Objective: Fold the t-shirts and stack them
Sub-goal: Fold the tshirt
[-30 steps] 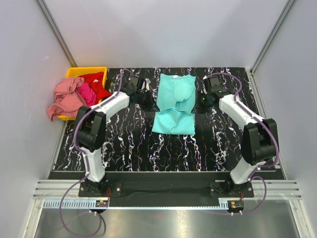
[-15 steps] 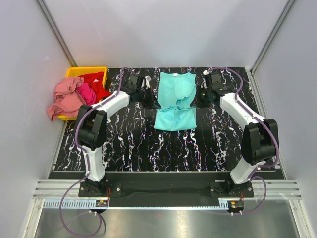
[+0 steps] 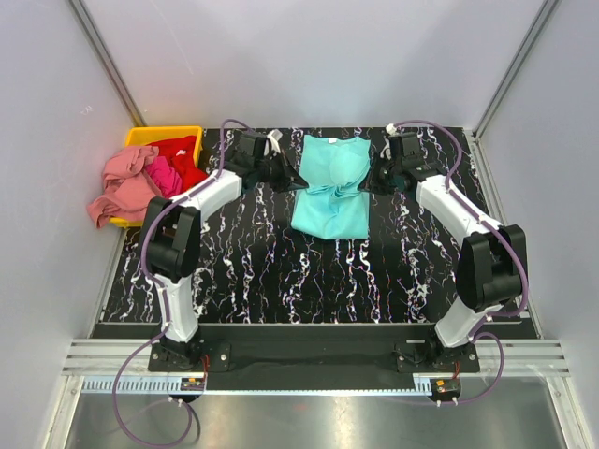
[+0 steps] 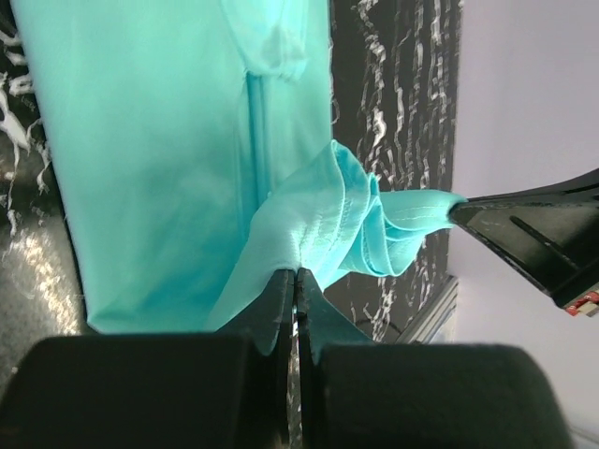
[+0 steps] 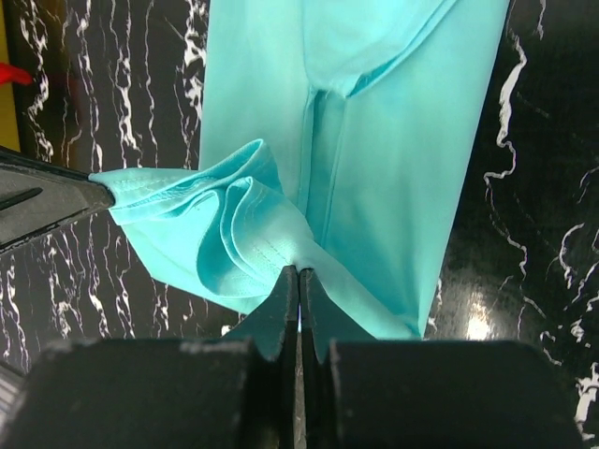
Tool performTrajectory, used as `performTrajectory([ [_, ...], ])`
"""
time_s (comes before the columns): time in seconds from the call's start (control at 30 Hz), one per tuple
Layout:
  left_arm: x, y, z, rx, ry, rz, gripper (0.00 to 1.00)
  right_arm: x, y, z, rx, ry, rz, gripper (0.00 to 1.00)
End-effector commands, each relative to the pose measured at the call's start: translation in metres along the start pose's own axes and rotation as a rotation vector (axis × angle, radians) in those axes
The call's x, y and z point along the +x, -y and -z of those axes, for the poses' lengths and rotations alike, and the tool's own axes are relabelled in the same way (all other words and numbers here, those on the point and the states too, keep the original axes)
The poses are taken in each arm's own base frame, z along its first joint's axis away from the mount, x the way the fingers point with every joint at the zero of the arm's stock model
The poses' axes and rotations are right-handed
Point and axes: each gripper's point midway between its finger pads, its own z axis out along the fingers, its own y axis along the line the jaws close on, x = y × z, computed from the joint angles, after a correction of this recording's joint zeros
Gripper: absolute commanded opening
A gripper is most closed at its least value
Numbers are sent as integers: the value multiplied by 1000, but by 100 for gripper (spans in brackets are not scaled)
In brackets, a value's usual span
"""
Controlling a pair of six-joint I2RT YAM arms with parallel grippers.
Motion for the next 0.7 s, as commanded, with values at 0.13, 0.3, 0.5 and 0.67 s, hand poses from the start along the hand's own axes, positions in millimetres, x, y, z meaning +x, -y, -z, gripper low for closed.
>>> performTrajectory([
  [0.13, -38, -2, -12, 82, 75, 0, 0, -32, 12, -12, 6, 107, -6, 0],
  [0.3, -54, -9, -20, 97, 95, -17, 0, -32, 24, -27, 6, 84, -19, 0],
  [0.5, -61, -18, -37, 111, 80, -2, 4, -36, 36, -48, 17, 69, -33, 0],
  [0.67, -67, -30, -49, 109, 72, 22, 5, -42, 46, -62, 17, 55, -49, 0],
])
